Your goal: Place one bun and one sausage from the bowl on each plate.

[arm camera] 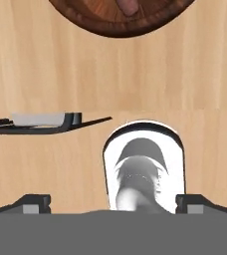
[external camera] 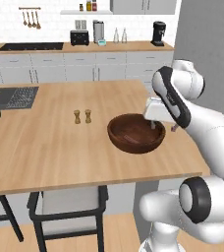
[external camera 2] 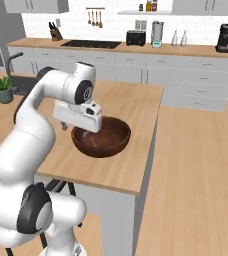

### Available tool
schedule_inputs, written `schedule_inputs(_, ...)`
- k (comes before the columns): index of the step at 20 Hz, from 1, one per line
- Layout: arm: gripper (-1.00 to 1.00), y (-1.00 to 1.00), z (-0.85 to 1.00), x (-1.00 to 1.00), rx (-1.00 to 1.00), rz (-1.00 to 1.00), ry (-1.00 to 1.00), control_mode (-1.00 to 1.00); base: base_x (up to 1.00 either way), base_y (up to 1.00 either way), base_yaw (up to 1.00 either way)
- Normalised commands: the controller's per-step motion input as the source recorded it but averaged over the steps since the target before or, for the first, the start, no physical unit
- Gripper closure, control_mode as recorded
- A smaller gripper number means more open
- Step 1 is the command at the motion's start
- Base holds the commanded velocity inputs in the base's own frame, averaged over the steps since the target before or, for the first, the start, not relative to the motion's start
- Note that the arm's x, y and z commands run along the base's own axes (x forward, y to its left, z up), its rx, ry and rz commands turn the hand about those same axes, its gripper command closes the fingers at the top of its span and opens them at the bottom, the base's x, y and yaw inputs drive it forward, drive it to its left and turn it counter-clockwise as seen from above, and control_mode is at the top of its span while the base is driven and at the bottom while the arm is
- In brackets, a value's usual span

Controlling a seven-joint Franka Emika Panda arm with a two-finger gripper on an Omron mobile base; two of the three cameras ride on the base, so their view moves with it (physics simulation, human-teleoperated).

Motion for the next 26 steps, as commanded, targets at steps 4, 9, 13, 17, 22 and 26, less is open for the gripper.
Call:
schedule_inputs(4,-1.0,0.46,-0.83,1.0,-0.07,0.3,-0.03,-1.0,0.0,0.0,0.0)
schedule_inputs(9,-1.0,0.07,-0.68,1.0,-0.04,0.25,-0.09,-1.0,0.0,0.0,0.0)
schedule_inputs(13,-1.0,-0.04,-0.57,0.98,0.0,0.19,-0.08,-1.0,0.0,0.0,0.0)
schedule_inputs(17,-1.0,-0.21,-0.56,0.81,0.0,0.18,-0.1,-1.0,0.0,0.0,0.0)
schedule_inputs(22,-1.0,-0.2,-0.57,0.78,0.0,0.13,-0.03,-1.0,0.0,0.0,0.0)
schedule_inputs(26,-1.0,0.0,-0.39,0.04,0.0,0.09,-0.1,-1.0,0.0,0.0,0.0)
